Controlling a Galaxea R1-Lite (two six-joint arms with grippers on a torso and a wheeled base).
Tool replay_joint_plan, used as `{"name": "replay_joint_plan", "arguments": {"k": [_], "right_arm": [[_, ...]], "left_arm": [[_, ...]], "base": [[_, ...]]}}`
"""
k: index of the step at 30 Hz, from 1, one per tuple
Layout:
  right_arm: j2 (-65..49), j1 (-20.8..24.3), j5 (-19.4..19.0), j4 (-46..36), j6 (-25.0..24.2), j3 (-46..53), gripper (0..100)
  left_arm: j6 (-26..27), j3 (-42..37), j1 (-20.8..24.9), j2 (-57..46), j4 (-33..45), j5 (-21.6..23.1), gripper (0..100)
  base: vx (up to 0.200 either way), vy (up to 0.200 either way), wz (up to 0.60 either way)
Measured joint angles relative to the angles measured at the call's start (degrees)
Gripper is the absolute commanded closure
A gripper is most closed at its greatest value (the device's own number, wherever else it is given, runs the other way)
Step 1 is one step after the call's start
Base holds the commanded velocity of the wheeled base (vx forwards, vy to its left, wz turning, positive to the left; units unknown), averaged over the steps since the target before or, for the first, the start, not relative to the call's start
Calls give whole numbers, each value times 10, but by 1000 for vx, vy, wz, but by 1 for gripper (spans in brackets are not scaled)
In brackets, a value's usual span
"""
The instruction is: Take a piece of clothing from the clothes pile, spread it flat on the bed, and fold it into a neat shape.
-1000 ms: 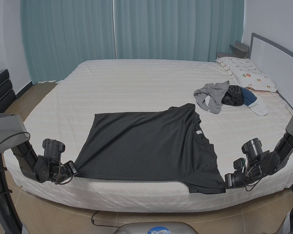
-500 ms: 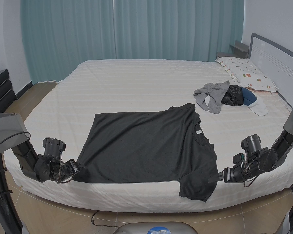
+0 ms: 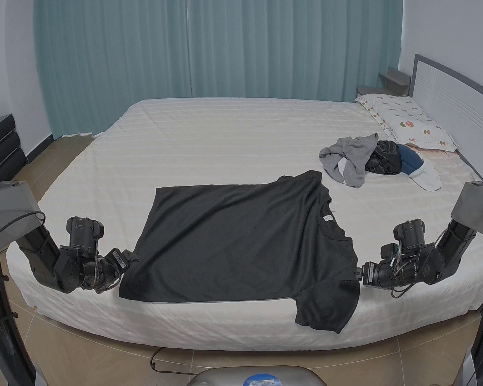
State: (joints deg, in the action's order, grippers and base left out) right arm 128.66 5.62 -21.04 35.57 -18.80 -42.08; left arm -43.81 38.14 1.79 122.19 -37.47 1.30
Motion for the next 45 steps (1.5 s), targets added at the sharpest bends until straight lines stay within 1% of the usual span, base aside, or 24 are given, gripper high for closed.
{"name": "replay_joint_plan", "arguments": {"k": [3,9,14,17,21,24,25,30,35,42,45], "right_arm": [[16,-5,-7,0,2,-6,100],[16,-12,-6,-8,4,7,100],[-3,-14,-6,-45,10,20,100],[-15,-16,-5,-81,25,23,100],[-29,-24,-5,-123,64,23,100],[-36,-29,-5,-132,72,23,100],[-38,-30,-4,-133,73,23,0],[-45,-34,2,-142,86,25,0],[-50,-36,0,-141,85,23,0],[-65,-29,-6,-131,36,10,0],[-69,-25,-7,-117,24,6,0]], "left_arm": [[0,2,-1,0,0,0,0],[0,2,-4,1,-1,1,0],[0,3,-5,1,-1,1,0],[0,3,-5,2,-1,1,0],[1,3,-5,2,-1,0,0],[1,2,-5,2,-1,0,0],[1,2,-5,2,-1,0,0],[1,2,-5,2,-1,0,0],[3,1,-3,0,-1,0,0],[-1,6,-3,-5,0,-1,0],[-13,11,-5,-5,1,0,0]], "base": [[0,0,0],[0,0,0],[0,0,0],[0,0,0],[0,0,0],[0,0,0],[0,0,0],[0,0,0],[0,0,0],[0,0,0],[0,200,0]]}}
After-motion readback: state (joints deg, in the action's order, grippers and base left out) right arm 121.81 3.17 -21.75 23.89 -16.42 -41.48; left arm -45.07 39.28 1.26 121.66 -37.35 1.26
